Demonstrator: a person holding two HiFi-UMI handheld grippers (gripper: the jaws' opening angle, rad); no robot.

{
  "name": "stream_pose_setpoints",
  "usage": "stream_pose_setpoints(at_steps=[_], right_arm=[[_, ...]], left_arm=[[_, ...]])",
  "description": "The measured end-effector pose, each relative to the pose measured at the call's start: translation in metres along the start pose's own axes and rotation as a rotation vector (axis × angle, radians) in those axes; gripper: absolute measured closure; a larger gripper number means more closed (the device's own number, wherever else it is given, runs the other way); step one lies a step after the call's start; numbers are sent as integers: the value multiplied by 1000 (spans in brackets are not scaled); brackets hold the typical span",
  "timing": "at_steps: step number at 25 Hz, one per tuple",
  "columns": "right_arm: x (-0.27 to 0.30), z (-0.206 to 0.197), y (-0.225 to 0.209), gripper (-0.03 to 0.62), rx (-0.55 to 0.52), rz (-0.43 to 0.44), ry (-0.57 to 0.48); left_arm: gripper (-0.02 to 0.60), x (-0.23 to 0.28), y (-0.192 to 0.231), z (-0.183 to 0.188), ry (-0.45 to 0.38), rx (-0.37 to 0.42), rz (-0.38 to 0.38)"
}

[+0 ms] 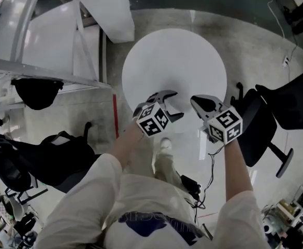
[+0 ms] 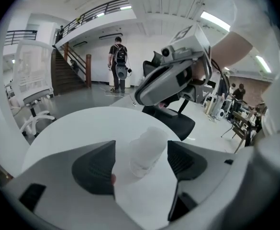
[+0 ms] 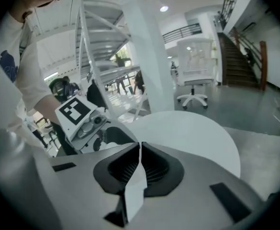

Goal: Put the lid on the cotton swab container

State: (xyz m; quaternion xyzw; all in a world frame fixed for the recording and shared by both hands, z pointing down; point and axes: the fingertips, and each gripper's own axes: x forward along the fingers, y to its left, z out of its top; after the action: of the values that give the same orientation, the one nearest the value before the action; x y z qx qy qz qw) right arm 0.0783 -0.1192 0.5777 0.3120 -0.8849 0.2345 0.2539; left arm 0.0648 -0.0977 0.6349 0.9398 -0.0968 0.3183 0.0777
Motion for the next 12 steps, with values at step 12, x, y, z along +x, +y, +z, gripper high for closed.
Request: stream_pose_setpoints(at_steps=[12], right_arm=[[-89, 62, 0, 572, 127, -335, -374]], left_arm=[[245, -103, -9, 94, -284, -115, 213]])
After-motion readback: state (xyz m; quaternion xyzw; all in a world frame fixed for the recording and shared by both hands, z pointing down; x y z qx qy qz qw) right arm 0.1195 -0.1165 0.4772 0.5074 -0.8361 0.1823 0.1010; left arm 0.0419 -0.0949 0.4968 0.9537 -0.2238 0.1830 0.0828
